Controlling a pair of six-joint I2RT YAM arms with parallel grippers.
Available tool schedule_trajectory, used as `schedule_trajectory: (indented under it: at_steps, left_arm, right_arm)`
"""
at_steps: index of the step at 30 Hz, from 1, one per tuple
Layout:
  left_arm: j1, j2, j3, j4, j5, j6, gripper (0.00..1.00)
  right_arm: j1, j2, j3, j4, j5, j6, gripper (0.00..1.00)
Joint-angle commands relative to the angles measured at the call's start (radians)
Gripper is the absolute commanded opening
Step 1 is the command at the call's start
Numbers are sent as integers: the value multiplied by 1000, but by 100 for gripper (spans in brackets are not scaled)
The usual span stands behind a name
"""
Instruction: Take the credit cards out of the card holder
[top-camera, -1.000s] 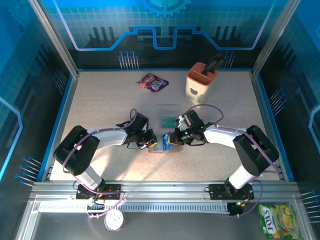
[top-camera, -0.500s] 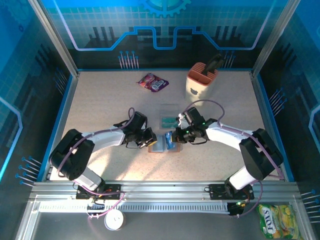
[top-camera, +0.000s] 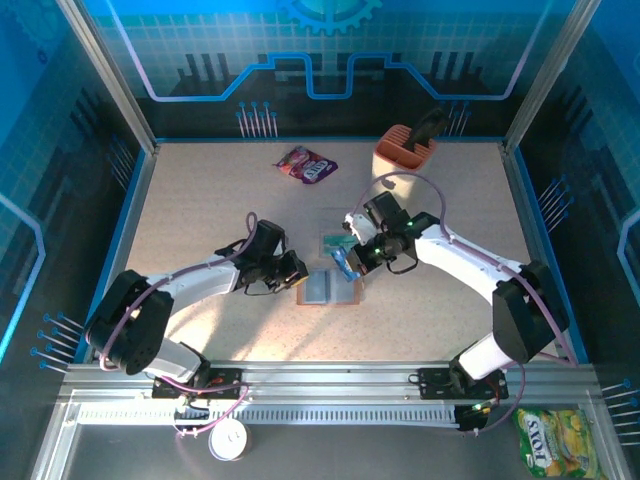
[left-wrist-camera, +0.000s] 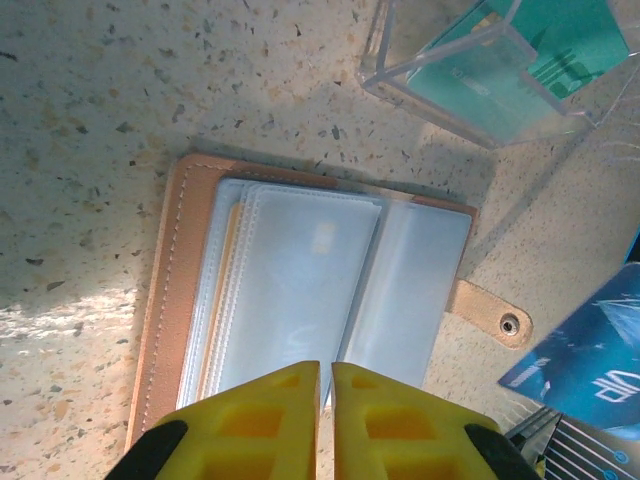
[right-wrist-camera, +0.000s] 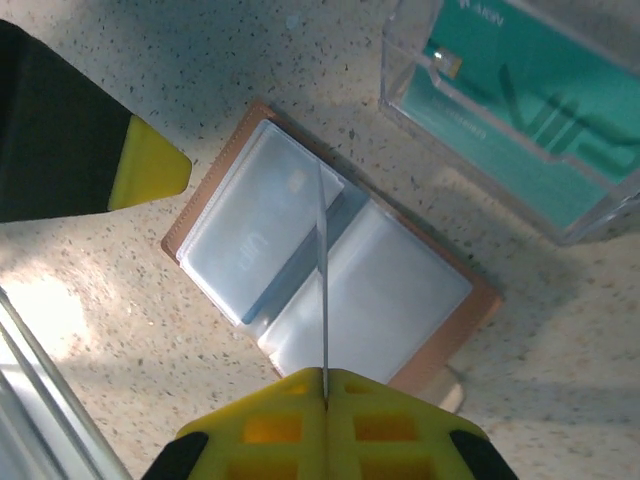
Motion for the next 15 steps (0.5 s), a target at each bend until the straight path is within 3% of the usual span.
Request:
schedule_trajectory:
  at_steps: [1,10,15]
  left_arm:
    - [7,-23,-4,-19,-9,10,12]
    - [6,-24,-24,-4,-7,2,12]
    - [7,-32,-34,-5,-10,0,12]
  right_arm:
    - [-3,12,64,-112,28,-264,1]
    - [-35,159,275,-296,17,-606,0]
    - [-69,281,458,-413,12,-694,0]
